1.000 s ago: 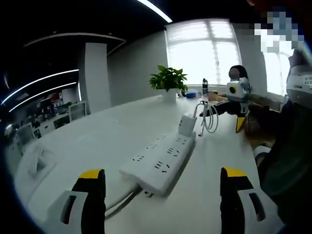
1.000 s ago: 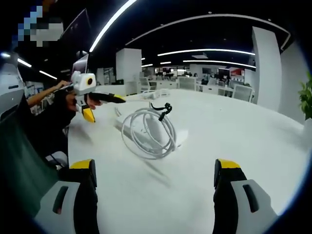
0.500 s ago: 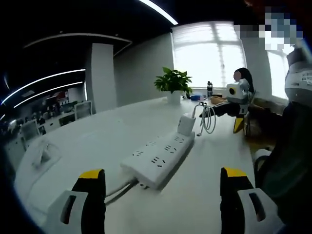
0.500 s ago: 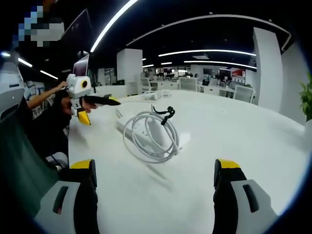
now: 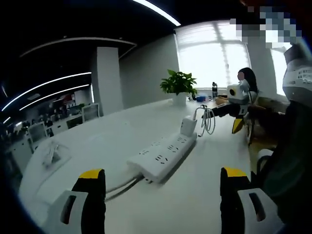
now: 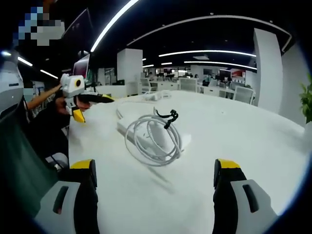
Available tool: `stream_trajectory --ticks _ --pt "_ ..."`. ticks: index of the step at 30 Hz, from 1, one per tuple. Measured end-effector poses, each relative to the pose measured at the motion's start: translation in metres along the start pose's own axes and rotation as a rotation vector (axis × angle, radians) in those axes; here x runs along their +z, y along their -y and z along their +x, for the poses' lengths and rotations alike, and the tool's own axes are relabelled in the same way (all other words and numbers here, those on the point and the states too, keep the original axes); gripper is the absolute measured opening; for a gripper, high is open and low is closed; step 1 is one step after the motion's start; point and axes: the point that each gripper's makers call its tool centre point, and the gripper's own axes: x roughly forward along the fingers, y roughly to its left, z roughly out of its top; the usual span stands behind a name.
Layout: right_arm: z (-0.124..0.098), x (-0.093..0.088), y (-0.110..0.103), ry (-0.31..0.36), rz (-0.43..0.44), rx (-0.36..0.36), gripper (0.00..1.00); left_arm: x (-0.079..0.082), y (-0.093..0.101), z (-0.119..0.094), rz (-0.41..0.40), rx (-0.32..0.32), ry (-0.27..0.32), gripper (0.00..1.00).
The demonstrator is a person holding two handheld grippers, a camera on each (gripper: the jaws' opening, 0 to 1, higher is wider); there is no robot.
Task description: Straighten the power strip on the desk, plug the charger into it
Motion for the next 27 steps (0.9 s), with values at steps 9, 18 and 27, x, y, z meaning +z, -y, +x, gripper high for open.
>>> stream_trajectory --ticks 9,18,27 --pt "-0.01 0.012 -0.003 0.015 -0.009 -0.016 0.99 0.01 -0.001 -0.013 0.005 0.063 0.002 0.99" --pt "-0.015 0.018 -0.001 0.016 -0.01 -0.046 0.99 0.019 -0.001 -0.013 0.005 0.072 0.007 0.99" --pt "-0.016 0.018 -0.001 0.012 -0.015 -0.043 0.99 0.021 0.002 -0.01 0.002 0.064 0.014 0.99"
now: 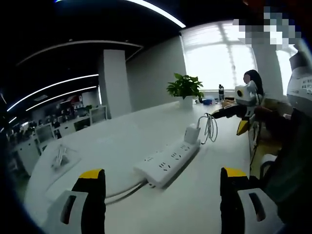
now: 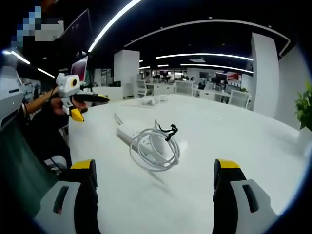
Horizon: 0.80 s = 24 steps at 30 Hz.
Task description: Straighten the power strip on the desk, plug the charger into it
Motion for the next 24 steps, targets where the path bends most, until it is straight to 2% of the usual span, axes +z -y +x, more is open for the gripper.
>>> stream_trajectory --ticks 24 --pt "0.0036 -0.0019 0.0007 0.007 0.011 -0.001 0.99 -0.0036 0.0039 0.0051 -0.004 -0.018 -0.01 0.99"
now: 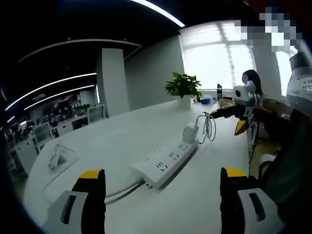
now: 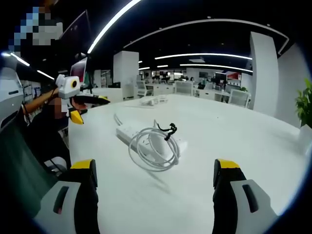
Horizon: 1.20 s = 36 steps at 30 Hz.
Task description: Straighten the power strip on the desk, plug the charger into it
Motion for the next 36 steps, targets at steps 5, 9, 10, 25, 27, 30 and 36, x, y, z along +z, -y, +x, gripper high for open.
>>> stream_trajectory --ticks 5,9,10,25,27,30,36 --pt "0.0008 -0.0003 -0.0006 -0.003 -0.005 0.002 0.98 -0.0007 -0.0016 0.0002 0.003 0.003 -0.004 0.99" --pt "0.0011 -0.0015 -0.0005 -0.005 -0.004 0.002 0.98 -0.001 -0.0012 0.0007 -0.003 0.001 0.001 0.99" --pt "0.0012 -0.002 -0.0005 -0.007 -0.005 0.002 0.98 -0.0018 -0.0007 0.0012 -0.002 -0.001 -0.001 0.99" --pt "0.0031 -0.0022 -0.0007 -0.01 -0.004 0.004 0.98 -0.0026 0.0 0.0023 -0.004 -0.011 -0.001 0.99" --pt "0.0034 -0.0032 -0.001 -0.013 -0.005 0.004 0.98 -0.0031 0.0004 0.0024 -0.006 -0.013 -0.001 0.99" --pt "0.0035 -0.0038 -0.0009 -0.014 -0.002 0.005 0.98 -0.0033 0.0007 0.0025 -0.007 -0.014 -0.001 0.99" --pt "0.0039 -0.003 -0.0002 -0.014 -0.001 0.006 0.98 -0.003 0.0019 0.0033 -0.007 -0.019 0.0 0.99"
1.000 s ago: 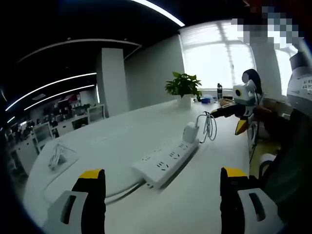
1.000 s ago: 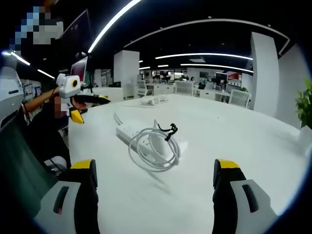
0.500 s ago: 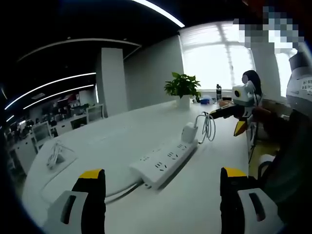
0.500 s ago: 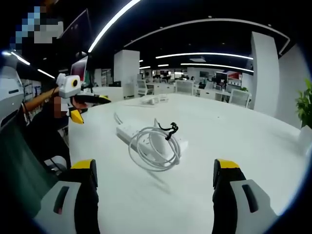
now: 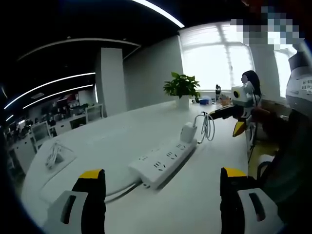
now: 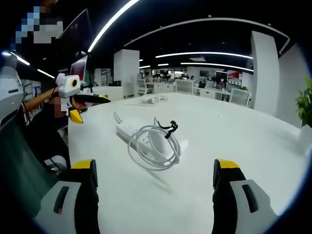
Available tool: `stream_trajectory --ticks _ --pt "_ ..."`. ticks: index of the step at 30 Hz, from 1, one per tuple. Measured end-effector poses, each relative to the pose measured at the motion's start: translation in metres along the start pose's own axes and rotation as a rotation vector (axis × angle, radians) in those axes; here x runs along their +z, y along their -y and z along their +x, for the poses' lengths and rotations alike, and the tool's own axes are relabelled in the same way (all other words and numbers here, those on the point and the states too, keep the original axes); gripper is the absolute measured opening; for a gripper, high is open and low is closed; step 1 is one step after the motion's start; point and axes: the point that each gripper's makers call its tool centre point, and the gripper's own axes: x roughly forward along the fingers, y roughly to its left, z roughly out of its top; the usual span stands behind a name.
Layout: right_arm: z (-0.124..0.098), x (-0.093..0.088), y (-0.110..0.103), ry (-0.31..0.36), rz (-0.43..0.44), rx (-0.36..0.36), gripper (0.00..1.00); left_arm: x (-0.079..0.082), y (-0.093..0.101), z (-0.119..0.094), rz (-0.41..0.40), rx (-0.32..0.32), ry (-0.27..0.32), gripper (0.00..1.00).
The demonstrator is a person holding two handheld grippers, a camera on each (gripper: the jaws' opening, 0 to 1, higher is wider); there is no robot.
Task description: Straighten the power strip on the desk, plug the charger into it
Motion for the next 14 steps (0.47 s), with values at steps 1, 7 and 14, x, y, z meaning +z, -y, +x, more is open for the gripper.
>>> stream_trajectory --ticks 1,7,14 --pt "-0.0001 0.0003 0.0003 -0.001 -0.003 -0.001 0.98 -0.0004 0.0002 0.0002 0.001 -0.001 -0.002 0.99" --pt "-0.0009 0.0017 -0.0001 -0.002 -0.008 -0.001 0.98 -0.0003 0.0 0.0004 -0.003 -0.001 0.001 0.99" --pt "-0.0017 0.0022 -0.0003 -0.001 -0.007 -0.002 0.98 0.0005 0.0001 0.0007 0.001 -0.003 0.0 0.99"
